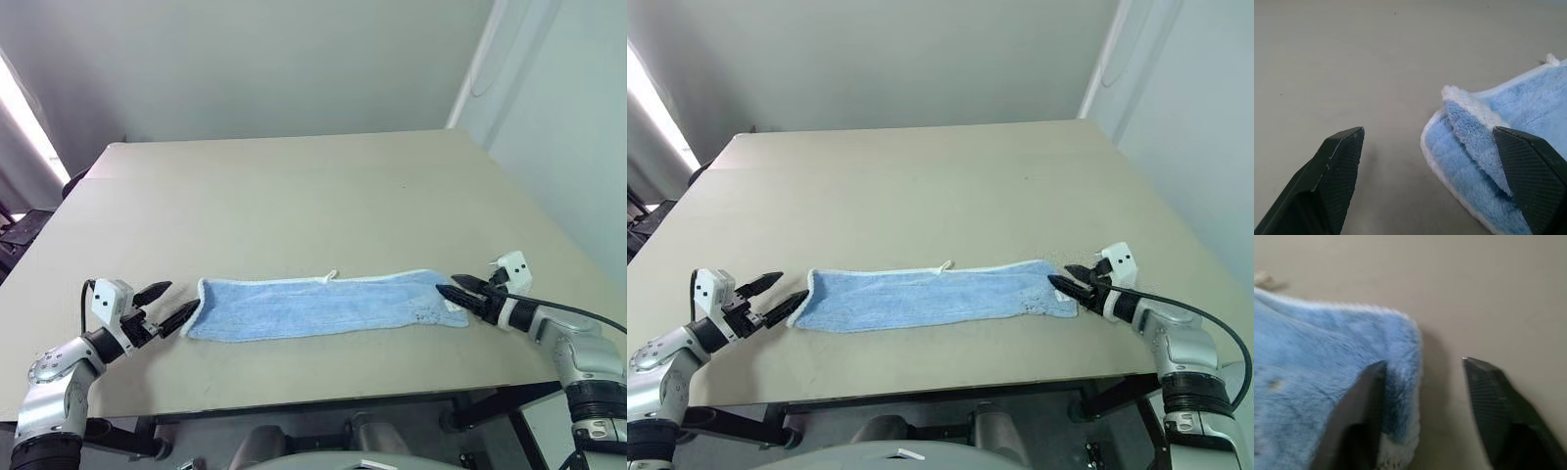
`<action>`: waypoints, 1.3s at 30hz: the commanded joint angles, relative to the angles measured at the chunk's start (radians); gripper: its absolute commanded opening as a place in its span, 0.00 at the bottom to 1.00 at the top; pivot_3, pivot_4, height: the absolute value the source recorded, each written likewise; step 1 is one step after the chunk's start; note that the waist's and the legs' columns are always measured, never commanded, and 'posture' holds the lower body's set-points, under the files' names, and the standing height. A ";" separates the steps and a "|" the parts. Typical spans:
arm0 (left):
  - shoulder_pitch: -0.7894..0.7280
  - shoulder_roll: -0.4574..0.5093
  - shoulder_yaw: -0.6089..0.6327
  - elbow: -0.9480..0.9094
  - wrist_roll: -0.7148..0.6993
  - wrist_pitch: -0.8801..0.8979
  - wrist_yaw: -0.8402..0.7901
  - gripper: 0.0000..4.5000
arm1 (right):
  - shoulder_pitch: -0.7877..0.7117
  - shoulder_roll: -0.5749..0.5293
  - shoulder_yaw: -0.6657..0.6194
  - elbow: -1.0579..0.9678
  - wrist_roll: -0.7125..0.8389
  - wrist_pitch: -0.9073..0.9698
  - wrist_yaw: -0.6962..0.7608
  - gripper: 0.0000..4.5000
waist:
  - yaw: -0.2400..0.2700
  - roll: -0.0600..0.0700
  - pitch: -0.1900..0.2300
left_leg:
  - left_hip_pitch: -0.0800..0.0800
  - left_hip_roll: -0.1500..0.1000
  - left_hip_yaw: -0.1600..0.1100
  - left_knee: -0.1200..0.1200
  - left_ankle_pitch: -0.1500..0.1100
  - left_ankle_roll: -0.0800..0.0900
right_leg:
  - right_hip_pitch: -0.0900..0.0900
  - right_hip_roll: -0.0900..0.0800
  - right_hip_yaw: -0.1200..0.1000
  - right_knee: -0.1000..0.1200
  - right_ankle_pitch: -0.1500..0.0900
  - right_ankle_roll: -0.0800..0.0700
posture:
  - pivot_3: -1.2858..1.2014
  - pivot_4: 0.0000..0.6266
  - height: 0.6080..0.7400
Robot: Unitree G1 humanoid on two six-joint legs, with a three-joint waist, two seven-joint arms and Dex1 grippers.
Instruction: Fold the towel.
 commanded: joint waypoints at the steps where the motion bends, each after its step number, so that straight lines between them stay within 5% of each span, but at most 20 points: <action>1: -0.041 0.028 0.054 -0.023 -0.044 0.013 0.005 1.00 | -0.017 -0.021 -0.058 -0.093 0.083 0.100 0.007 0.88 | 0.000 0.000 0.000 | 0.000 0.000 0.000 0.000 0.000 0.000 | 0.000 0.000 0.000 0.000 0.000 0.000 | 0.52 0.00 1.00; 2: -0.047 0.030 0.062 -0.024 -0.049 0.015 0.007 1.00 | -0.023 -0.020 -0.072 -0.098 0.100 0.124 0.001 0.95 | 0.000 0.000 0.000 | 0.000 0.000 0.000 0.000 0.000 0.000 | 0.000 0.000 0.000 0.000 0.000 0.000 | 0.52 0.00 1.00; 10: -0.071 0.104 0.169 -0.038 -0.162 0.142 -0.016 1.00 | -0.069 -0.111 -0.125 -0.057 0.216 0.460 0.008 0.95 | -0.001 0.000 0.000 | -0.001 0.000 0.000 0.000 0.000 0.000 | -0.001 0.000 0.000 0.000 0.000 0.000 | 0.52 0.00 1.00; 20: -0.024 0.073 0.062 -0.287 -0.210 0.280 -0.046 1.00 | -0.024 -0.254 -0.193 -0.033 0.362 0.854 0.078 0.95 | 0.001 0.000 0.001 | -0.002 0.000 0.000 0.000 0.000 0.000 | -0.001 0.000 0.000 -0.001 -0.002 0.004 | 0.52 0.00 1.00; 29: 0.009 0.053 -0.137 -0.415 -0.126 0.267 -0.083 1.00 | 0.072 -0.205 -0.182 -0.091 0.377 0.945 0.035 0.95 | -0.002 0.001 0.001 | -0.002 0.000 0.001 0.000 0.000 0.000 | 0.001 0.002 0.000 -0.001 -0.003 0.004 | 0.52 0.00 1.00; 39: -0.040 0.073 -0.226 -0.442 -0.106 0.265 -0.134 1.00 | 0.006 -0.023 -0.171 -0.065 0.381 1.001 -0.079 0.95 | -0.036 -0.013 -0.002 | 0.002 0.006 0.002 0.000 0.000 0.000 | 0.007 0.006 -0.002 -0.001 -0.003 0.004 | 0.52 0.00 1.00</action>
